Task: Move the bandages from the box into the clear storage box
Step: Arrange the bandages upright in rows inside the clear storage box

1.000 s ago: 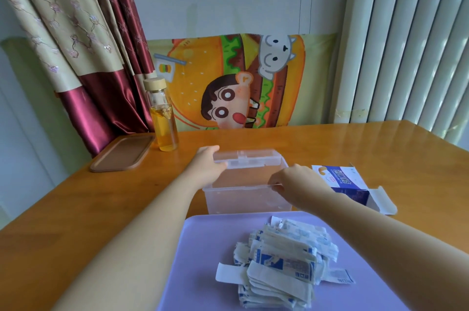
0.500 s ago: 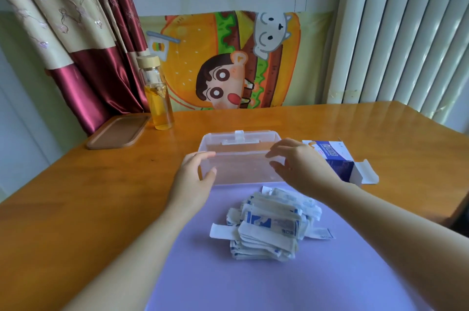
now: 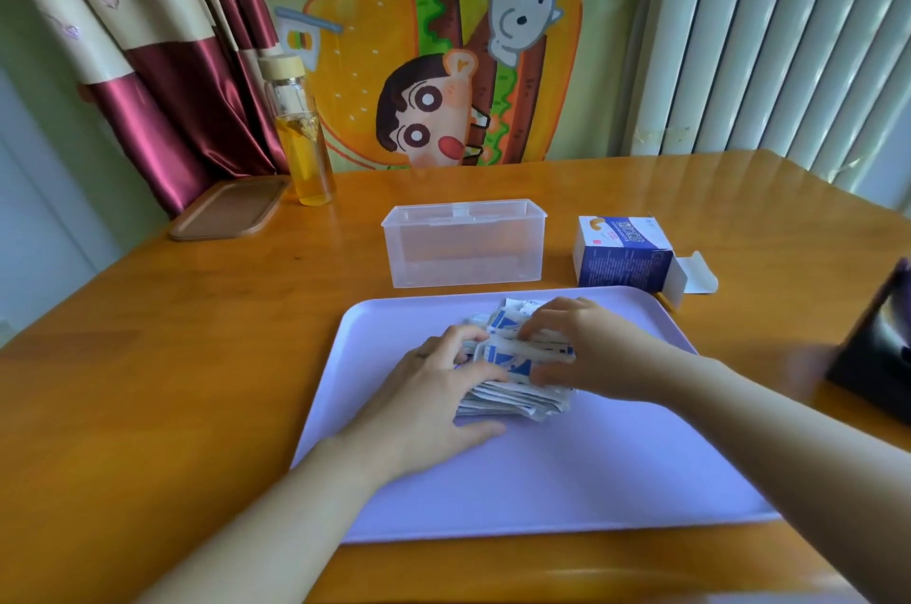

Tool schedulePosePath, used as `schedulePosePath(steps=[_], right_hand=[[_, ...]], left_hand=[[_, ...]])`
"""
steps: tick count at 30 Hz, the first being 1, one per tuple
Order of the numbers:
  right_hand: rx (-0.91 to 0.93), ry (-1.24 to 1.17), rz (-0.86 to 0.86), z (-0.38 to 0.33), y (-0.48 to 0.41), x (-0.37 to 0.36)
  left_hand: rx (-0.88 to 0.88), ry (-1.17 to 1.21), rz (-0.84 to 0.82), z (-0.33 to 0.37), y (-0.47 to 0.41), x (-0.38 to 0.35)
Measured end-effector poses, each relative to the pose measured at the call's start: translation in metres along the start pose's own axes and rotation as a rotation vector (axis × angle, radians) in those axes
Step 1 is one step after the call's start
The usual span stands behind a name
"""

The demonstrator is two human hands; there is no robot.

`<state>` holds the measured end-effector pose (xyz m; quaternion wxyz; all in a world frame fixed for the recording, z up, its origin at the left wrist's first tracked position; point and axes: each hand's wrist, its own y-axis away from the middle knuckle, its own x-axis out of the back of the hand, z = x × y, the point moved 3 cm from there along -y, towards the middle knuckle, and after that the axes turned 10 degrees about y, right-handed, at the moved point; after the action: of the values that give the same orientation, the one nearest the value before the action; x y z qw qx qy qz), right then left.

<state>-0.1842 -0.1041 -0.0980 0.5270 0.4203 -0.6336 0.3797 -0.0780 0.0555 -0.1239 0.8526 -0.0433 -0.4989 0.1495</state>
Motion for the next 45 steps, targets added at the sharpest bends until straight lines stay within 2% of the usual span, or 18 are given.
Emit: schedulePosePath(steps=[6,14,18,22,25,29,32,35,37,39,41,43,45], right_hand=[[-0.047,0.073,0.031,0.007,0.001,0.002],[-0.212,-0.203,0.210,0.008,0.004,0.023],[-0.251,-0.398,0.129,0.008,0.004,0.028],[-0.244,-0.487,0.057,0.006,0.005,0.028],[-0.262,-0.531,0.008,0.005,0.005,0.024],[-0.256,-0.751,-0.043,0.001,0.003,0.020],[-0.238,-0.883,-0.079,-0.004,0.002,0.018],[-0.236,-1.156,-0.140,-0.012,0.001,0.015],[-0.249,-1.369,-0.186,-0.020,0.000,0.013],[-0.220,-1.470,-0.208,-0.027,-0.001,0.009],[-0.177,-1.530,-0.222,-0.034,-0.001,0.006],[-0.157,-1.567,-0.222,-0.042,0.000,0.003],[-0.164,-1.541,-0.187,-0.044,0.001,0.001]], left_hand=[[0.004,-0.053,0.032,-0.005,0.008,0.015],[0.214,0.136,0.061,-0.024,0.006,0.042],[0.369,0.254,0.030,-0.036,-0.001,0.045],[0.485,0.328,-0.022,-0.041,0.000,0.044],[0.500,0.275,-0.003,-0.044,0.002,0.048],[0.522,0.173,-0.030,-0.045,0.000,0.054],[0.567,0.113,0.086,-0.041,0.000,0.062],[0.434,0.080,0.361,-0.021,-0.004,0.069],[0.363,0.227,0.412,-0.007,-0.009,0.067],[0.416,0.517,0.264,0.005,-0.016,0.055],[0.475,0.938,0.094,0.022,-0.020,0.037],[0.524,1.263,0.137,0.031,-0.024,0.025],[0.559,1.461,0.250,0.034,-0.026,0.018]])
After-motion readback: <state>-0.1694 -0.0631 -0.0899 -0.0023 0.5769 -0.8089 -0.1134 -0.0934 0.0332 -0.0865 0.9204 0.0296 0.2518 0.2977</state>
